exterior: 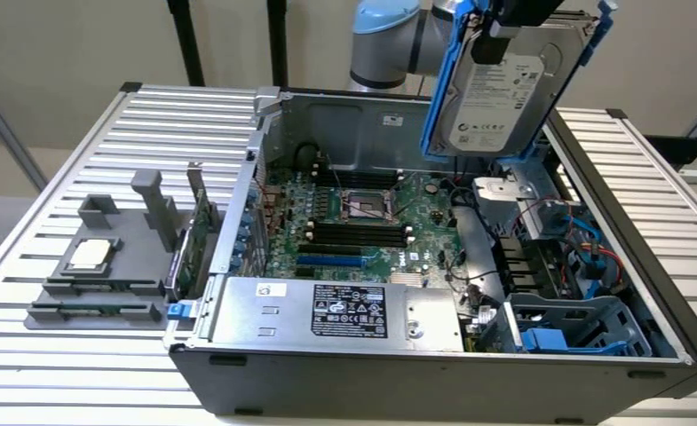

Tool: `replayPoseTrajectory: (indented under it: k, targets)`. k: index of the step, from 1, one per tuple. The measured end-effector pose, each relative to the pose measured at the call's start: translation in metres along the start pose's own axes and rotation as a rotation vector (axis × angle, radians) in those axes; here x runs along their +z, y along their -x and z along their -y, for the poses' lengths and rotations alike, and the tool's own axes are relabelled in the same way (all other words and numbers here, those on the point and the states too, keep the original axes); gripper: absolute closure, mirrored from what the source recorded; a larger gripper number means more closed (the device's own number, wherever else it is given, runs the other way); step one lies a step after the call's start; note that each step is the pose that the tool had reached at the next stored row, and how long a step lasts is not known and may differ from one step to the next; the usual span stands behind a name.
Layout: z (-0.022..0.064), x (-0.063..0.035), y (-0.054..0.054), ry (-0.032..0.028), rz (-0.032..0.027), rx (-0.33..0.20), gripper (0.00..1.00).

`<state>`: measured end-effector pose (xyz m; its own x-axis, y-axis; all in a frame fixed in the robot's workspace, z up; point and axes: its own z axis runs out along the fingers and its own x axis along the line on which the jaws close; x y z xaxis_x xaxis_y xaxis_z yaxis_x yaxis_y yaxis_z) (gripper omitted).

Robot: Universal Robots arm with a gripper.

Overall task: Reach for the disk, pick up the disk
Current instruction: 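Pick up the disk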

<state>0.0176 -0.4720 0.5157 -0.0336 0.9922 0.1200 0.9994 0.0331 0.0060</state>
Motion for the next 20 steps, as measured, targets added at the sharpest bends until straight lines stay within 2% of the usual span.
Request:
replayPoseTrajectory:
  k: [5,8,11,17,20]
  targets:
    - [-0.0025,-0.0022,0.011,-0.0002,0.0076,0.0,0.67]
    - [-0.004,-0.0037,0.017,-0.0005,0.0145,0.0,0.67]
    - [-0.0054,-0.0054,0.022,-0.0008,0.0238,0.0,0.67]
    - [-0.0073,-0.0077,0.03,-0.0016,0.0463,0.0,0.67]
    - [-0.009,-0.0084,0.036,-0.0017,0.0521,0.0,0.67]
